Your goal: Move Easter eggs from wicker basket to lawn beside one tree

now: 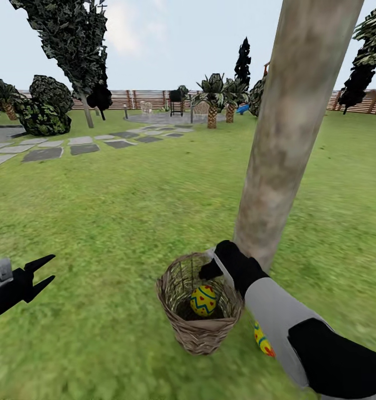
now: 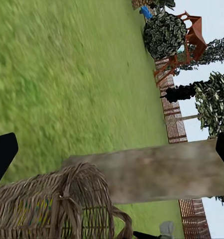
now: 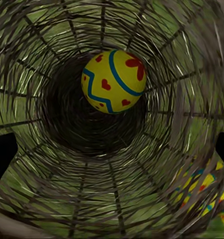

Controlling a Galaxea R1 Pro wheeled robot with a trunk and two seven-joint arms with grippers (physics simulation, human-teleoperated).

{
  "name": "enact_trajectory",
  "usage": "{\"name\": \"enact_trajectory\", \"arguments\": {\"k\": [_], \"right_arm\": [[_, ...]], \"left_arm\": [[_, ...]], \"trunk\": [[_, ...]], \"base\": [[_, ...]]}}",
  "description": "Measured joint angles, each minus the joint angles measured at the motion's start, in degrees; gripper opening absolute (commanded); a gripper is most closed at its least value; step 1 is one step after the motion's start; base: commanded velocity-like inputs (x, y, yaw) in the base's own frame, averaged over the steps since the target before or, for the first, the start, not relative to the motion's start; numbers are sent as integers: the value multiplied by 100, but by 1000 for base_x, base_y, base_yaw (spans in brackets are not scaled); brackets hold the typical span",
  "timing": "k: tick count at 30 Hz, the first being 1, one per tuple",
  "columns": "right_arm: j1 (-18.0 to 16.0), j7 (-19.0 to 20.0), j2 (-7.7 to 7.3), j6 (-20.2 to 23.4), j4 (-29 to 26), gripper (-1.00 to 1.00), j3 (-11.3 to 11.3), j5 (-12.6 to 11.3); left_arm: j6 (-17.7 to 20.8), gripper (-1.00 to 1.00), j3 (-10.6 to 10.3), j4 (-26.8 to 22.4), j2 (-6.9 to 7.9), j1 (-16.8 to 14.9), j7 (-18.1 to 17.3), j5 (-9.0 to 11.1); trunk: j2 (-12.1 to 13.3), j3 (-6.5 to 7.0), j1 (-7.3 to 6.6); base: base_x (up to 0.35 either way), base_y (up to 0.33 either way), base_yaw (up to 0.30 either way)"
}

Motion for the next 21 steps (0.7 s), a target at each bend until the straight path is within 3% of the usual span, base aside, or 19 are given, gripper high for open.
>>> {"name": "enact_trajectory", "arguments": {"k": [1,4,5,8,12,17,21], "right_arm": [[-76,-3,0,19,118,100,-4,-64],[-197,-19,0,75,321,100,-11,-577],[-214,-89,0,87,347,100,-12,-785],[-236,-467,0,94,371,100,-10,-1090],[-238,-504,0,91,350,100,-7,-1124],[-239,-495,0,75,353,100,-15,-1126],[-236,-495,0,73,370,100,-27,-1134]], "left_arm": [[0,100,-1,-4,0,0,0,0],[0,100,-2,-3,-1,-1,5,-9],[0,100,-2,-2,-1,-1,6,-11],[0,100,-9,-1,-1,-1,8,-13],[0,100,-11,0,1,-1,8,-13],[0,100,5,-13,0,-1,5,-4],[8,100,7,-2,7,-1,8,-1]], "trunk": [[0,0,0],[-119,-54,65],[-159,-71,87],[-279,-125,153],[-440,-197,241],[-441,-198,242],[-441,-198,239]], "base": [[0,0,0],[0,0,0],[0,0,0],[0,0,0],[0,0,0],[18,0,0],[239,0,0]]}}
